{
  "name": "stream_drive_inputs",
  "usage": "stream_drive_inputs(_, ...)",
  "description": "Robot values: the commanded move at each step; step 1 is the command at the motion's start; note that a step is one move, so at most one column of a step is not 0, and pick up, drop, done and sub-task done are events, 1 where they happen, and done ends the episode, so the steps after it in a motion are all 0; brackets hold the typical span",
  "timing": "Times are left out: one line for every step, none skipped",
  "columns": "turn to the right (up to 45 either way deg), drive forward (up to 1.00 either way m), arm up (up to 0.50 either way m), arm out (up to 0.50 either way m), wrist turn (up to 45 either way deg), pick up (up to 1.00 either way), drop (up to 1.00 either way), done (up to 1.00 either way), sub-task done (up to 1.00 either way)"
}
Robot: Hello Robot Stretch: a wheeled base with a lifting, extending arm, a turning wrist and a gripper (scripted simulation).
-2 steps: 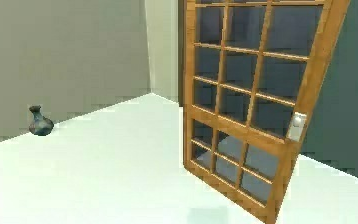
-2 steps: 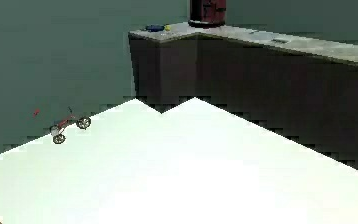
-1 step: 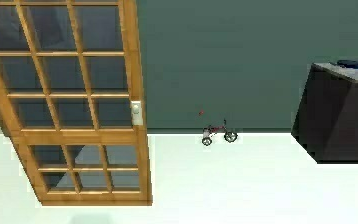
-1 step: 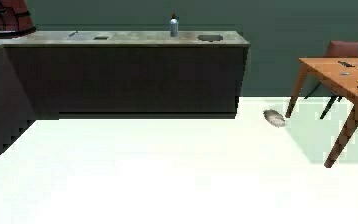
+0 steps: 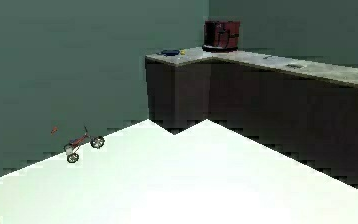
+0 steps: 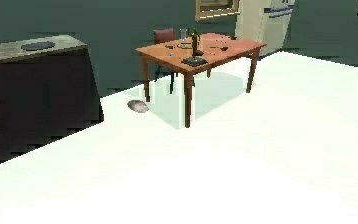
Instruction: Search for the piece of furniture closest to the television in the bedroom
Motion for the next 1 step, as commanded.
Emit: stream_drive_inputs(0.0,0.1,0.0,0.0,0.0,0.0,0.0,0.0,0.0)
